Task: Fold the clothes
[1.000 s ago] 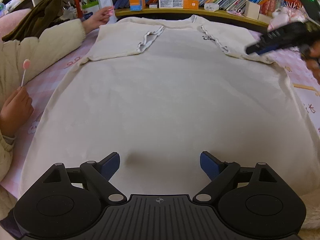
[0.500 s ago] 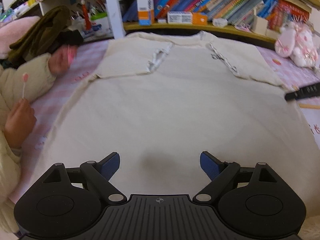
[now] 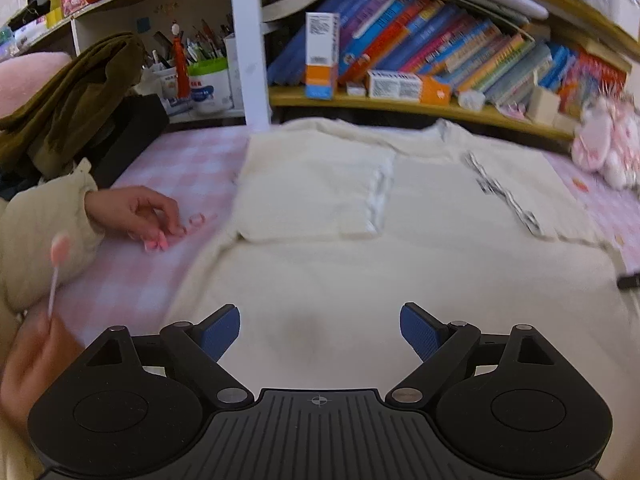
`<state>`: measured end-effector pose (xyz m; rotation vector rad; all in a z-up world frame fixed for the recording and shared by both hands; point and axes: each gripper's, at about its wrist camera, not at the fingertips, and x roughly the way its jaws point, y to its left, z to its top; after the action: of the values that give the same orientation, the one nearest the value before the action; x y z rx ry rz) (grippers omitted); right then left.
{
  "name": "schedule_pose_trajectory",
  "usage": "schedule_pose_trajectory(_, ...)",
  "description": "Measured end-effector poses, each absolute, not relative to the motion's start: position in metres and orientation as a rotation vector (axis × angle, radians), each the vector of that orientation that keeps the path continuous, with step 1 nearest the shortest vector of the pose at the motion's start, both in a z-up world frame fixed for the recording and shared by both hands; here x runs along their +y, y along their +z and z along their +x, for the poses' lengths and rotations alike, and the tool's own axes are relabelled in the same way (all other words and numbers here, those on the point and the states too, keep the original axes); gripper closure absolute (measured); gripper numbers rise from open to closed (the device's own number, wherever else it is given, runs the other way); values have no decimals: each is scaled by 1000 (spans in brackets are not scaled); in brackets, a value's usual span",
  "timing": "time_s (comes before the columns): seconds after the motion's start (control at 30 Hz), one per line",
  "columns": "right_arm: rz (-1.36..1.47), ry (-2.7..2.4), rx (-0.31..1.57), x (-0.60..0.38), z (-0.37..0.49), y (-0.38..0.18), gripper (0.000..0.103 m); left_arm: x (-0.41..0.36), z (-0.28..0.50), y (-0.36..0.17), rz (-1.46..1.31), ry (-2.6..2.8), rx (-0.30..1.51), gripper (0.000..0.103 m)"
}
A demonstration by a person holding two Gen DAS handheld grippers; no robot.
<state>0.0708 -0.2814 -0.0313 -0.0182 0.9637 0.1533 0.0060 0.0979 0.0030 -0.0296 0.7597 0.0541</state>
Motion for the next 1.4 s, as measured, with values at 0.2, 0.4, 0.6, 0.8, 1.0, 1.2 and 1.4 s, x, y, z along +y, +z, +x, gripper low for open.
schedule_pose_trajectory(0.2,-2,41,955,-264,60,-32,64,131,68,9,-40,-5,745,13)
schedule_pose_trajectory(0.4,-2,-21,968,-255,62,-31,64,154,138,13,-50,-62,725,13)
schedule_pose_trajectory(0.6,9,-34,978,-255,65,-31,63,143,222,15,10,-127,698,14)
schedule_pose_trajectory(0.8,18,-46,983,-254,66,-31,62,120,297,11,104,-212,751,15)
schedule_pose_trajectory(1.0,31,-55,982,-256,67,-32,56,109,348,-11,147,-247,893,29)
schedule_pose_trajectory(1.2,44,-70,976,-261,66,-34,50,111,359,-21,123,-325,973,90)
schedule_pose_trajectory(1.4,41,-72,965,-260,65,-35,49,72,366,-15,313,-272,816,92)
